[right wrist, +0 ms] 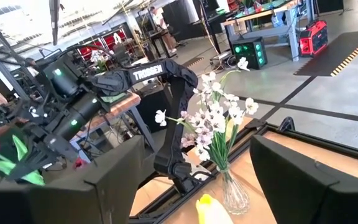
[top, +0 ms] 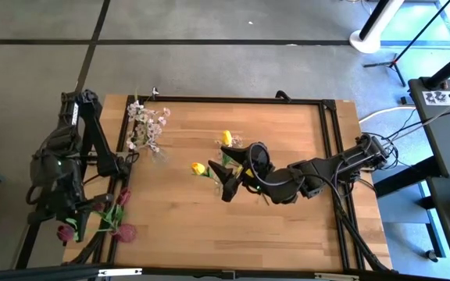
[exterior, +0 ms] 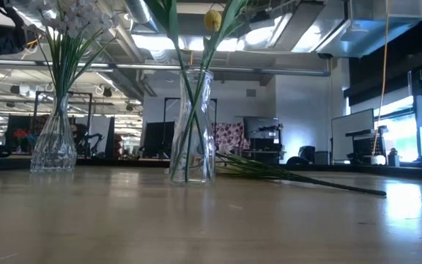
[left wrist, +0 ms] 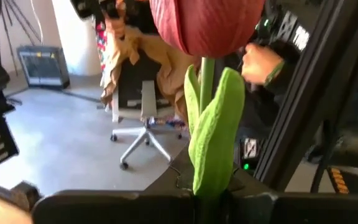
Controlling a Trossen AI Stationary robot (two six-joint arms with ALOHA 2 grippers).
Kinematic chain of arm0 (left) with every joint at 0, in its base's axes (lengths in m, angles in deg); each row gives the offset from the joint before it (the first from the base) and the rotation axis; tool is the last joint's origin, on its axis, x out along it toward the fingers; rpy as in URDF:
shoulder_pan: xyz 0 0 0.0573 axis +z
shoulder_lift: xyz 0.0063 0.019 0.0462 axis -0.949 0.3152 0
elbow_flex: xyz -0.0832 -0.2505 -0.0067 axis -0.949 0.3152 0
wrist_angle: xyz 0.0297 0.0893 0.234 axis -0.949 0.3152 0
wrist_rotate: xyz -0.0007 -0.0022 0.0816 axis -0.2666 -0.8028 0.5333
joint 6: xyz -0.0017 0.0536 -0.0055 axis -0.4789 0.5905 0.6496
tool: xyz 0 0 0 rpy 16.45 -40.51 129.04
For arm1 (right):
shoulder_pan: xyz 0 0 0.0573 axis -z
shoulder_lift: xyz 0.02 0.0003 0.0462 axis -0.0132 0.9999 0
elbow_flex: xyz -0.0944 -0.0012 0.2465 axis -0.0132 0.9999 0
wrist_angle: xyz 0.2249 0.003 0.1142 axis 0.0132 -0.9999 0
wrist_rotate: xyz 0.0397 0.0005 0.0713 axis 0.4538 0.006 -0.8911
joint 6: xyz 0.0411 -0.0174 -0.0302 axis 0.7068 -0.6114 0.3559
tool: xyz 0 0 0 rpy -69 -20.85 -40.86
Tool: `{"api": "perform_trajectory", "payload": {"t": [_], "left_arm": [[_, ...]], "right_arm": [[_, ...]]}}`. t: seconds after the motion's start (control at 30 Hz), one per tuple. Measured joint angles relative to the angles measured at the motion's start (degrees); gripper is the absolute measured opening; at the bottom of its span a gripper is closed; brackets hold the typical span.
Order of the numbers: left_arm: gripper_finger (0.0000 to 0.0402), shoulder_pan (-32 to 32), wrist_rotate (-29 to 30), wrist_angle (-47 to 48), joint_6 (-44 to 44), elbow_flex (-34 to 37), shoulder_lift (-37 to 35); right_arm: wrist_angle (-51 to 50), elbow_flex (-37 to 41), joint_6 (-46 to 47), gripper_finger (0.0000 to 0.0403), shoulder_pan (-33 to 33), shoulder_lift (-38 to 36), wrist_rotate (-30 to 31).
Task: Sort flowers into vase by color
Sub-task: Put the dark red flower into the purple vase
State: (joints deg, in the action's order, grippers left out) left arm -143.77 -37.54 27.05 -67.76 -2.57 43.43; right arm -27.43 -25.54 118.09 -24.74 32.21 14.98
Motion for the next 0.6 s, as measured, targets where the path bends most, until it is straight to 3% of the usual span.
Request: {"api": "perform_trajectory", "payload": {"t": [0.33, 0.6], "left_arm": [[0.0002, 0.0, 1.3, 0.2, -2.6, 0.2, 2.7], [0.0048, 0.0, 4.5, -2.1, -4.5, 3.2, 2.3]], "right_arm": [[0.0, 0.0, 0.0, 0.0292, 0.0, 0.0, 0.0], [-3.5, 0.0, 2.1, 0.0292, 0.0, 0.0, 0.0]]}}
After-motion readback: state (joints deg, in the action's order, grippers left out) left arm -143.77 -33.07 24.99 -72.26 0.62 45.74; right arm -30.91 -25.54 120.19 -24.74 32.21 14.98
